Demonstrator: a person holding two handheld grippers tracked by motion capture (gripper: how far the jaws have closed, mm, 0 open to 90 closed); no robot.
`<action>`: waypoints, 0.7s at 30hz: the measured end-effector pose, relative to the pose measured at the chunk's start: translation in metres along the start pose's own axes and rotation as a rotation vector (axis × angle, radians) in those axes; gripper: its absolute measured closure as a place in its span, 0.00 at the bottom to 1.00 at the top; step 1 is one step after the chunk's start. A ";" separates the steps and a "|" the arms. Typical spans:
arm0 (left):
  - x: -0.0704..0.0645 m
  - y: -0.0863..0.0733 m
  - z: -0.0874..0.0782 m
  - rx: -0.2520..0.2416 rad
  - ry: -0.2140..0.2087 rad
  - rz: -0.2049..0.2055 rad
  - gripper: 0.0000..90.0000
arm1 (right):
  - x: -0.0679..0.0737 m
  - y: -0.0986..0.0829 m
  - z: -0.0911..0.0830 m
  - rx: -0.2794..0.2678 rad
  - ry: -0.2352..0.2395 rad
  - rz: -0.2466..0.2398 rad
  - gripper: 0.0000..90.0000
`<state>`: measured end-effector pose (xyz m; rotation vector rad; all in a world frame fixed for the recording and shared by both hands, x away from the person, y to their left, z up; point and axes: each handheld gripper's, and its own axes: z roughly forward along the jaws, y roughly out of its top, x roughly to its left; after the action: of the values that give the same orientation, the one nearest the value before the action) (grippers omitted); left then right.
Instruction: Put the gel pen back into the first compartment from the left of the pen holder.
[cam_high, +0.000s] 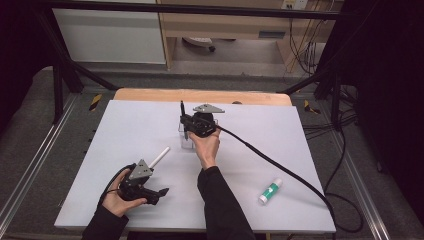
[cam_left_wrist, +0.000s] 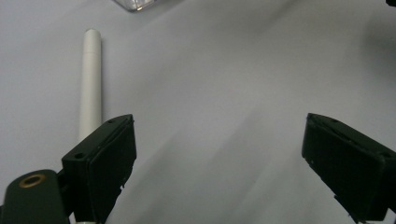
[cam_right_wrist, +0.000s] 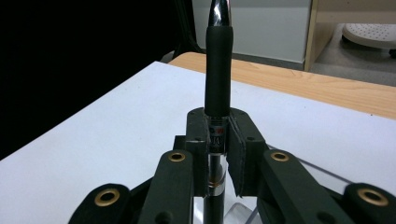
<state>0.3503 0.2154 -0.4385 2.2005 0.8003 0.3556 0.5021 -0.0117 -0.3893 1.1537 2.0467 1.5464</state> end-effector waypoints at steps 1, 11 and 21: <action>0.000 0.000 0.000 0.000 0.000 -0.001 0.11 | 0.000 -0.001 0.000 0.003 0.000 0.002 0.88; 0.000 0.000 0.001 0.005 -0.002 -0.002 0.11 | -0.001 -0.007 0.000 0.044 -0.010 -0.019 0.86; 0.000 0.000 0.001 0.006 0.000 -0.004 0.11 | 0.002 0.009 -0.028 0.043 -0.022 -0.072 0.56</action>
<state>0.3506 0.2152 -0.4394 2.2038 0.8068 0.3512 0.4855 -0.0275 -0.3706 1.0954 2.0927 1.4565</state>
